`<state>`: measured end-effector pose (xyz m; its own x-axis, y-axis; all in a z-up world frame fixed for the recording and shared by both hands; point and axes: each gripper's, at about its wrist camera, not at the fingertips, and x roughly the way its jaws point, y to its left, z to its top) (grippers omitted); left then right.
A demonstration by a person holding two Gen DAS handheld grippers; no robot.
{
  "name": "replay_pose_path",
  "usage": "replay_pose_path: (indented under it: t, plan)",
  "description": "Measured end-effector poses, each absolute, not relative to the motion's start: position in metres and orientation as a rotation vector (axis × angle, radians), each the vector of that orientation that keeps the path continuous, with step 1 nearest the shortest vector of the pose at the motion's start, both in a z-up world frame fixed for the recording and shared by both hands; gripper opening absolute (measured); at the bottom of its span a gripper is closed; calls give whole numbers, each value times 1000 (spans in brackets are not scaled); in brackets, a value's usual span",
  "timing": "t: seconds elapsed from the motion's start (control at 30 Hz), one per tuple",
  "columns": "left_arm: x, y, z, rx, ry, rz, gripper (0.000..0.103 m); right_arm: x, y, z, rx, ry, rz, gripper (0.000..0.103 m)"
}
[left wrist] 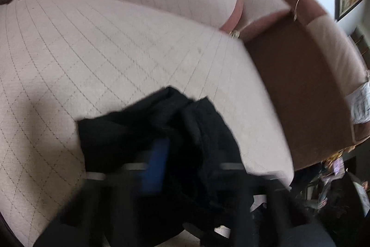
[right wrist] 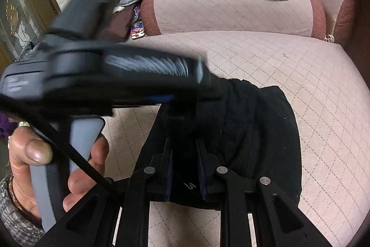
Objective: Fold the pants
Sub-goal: 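Grasp the pants cuff with the left gripper while the right gripper holds the fold, then lay the folded bundle down and open both grippers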
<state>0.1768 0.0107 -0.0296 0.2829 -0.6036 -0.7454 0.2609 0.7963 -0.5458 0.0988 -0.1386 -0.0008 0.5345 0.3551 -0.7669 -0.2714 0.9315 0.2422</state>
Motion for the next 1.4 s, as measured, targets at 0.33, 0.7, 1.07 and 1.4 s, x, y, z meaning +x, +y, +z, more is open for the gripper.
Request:
replay_pose_path:
  t: [0.33,0.7,1.07,1.4]
  plan:
    - [164,69,-19,-509,1062,-566,15,102,-120,12,106,925,475,19]
    - [160,132,-93,-661,1188,-363,56,109,-86,-36,44,1022,548,46]
    - [113,137,-23,-564,1041,-360,56,86,-199,19,274,926,440,50]
    - [149,46,-61,-320,1172,-233,60,131,-224,-49,546,1054,371,50]
